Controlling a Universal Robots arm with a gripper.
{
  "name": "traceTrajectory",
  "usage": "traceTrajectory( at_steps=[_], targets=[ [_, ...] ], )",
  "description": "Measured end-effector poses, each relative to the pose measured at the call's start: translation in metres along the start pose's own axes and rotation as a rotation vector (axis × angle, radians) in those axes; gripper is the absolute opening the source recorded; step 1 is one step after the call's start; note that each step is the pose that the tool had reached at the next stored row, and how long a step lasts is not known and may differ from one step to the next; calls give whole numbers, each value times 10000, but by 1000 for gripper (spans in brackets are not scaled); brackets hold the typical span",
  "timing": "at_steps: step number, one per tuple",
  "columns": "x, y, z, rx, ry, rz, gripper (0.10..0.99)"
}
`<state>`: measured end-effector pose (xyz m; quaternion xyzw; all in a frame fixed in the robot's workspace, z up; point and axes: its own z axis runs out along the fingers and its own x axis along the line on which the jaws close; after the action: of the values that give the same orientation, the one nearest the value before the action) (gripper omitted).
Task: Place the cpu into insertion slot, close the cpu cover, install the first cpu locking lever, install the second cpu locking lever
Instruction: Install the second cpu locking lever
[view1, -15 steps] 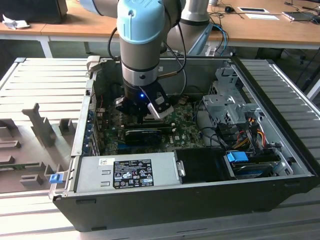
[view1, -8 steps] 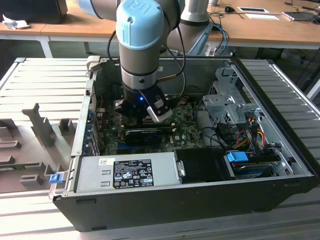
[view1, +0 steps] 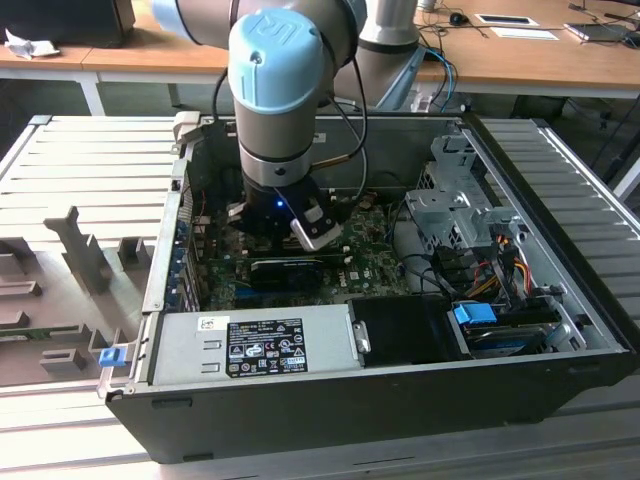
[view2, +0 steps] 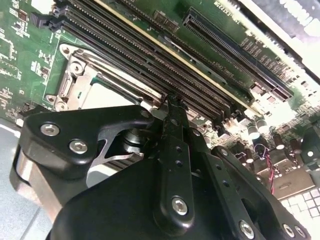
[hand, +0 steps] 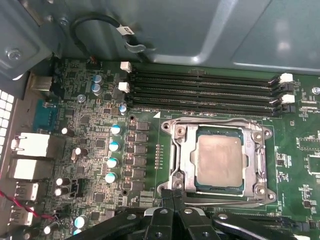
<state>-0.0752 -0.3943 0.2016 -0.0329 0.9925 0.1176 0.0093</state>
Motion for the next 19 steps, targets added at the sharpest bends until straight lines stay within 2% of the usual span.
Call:
traceTrajectory(
  at_steps=[2, 4, 6, 10, 17, 19],
  targets=[
    [22, -2, 12, -86, -14, -5, 106],
    [26, -4, 21, -269, -28, -2, 106],
    [43, -7, 44, -381, -39, -4, 106],
    [48, -10, 42, -375, -33, -9, 106],
    [44, 29, -119, -378, -35, -9, 106],
    [43, 36, -145, -379, -35, -8, 106]
  ],
)
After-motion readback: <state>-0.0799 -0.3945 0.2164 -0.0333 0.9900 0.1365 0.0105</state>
